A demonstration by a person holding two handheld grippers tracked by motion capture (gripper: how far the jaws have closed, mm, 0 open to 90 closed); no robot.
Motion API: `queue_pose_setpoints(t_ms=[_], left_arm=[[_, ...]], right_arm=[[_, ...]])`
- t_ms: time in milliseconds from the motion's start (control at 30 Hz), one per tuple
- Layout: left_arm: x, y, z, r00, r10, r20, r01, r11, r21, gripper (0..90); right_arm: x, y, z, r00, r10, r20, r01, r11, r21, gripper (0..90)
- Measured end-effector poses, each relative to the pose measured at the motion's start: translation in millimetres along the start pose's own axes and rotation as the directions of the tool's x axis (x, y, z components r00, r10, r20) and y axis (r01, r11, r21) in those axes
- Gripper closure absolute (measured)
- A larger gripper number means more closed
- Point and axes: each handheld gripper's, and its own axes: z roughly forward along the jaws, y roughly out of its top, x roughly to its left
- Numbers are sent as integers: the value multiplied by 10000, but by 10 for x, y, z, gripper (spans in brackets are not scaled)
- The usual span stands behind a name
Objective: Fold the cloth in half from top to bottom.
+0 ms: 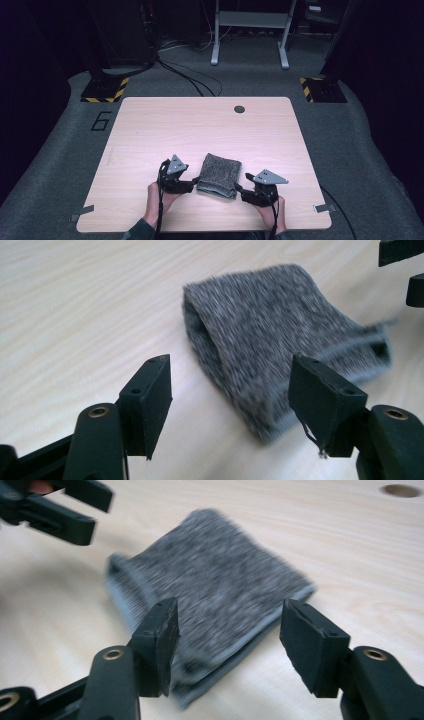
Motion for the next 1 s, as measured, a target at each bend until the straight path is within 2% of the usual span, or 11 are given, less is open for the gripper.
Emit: queue_pose_setpoints(t_ms=[133,167,267,367,467,533,567,733,867,967,1000], left_arm=[[52,67,248,9999,52,88,-58,9972,744,289],[49,48,318,9999,25,166,-42,9946,1036,275],[5,-52,403,9997,139,185,-165,9886,1497,258],[-18,-175,418,9998,202,55,-208,9841,1762,250],[-14,-223,398,9999,131,38,-136,9836,1797,247],[-43,-239,401,9997,146,-191,-112,9858,1674,247],[-67,-244,401,9992,211,-334,-152,9859,1669,245],[-117,-250,395,9972,235,-704,-108,9842,1766,227],[-94,-255,412,9964,50,-846,103,9837,1798,163],[-67,-262,435,9966,-198,-795,333,9846,1715,149],[-49,-261,436,9969,-124,-782,259,9844,1743,148]], right_arm=[[-39,44,195,9983,356,467,-389,9966,726,300],[-39,37,260,9978,391,543,-448,9932,1079,231],[-27,-25,430,9975,314,628,-432,9797,1956,168],[-18,-82,498,9969,379,692,-534,9697,2385,141],[-53,-83,532,9974,139,704,-314,9668,2534,124],[-70,-74,560,9971,-1,759,-194,9666,2556,108],[-64,-65,578,9962,54,875,-278,9658,2576,104],[-124,-14,652,9952,-322,921,60,9624,2715,70],[-183,43,739,9944,-502,930,214,9575,2876,29],[-198,69,789,9933,-634,969,337,9586,2827,23],[-201,77,803,9934,-545,1006,240,9588,2831,19]])
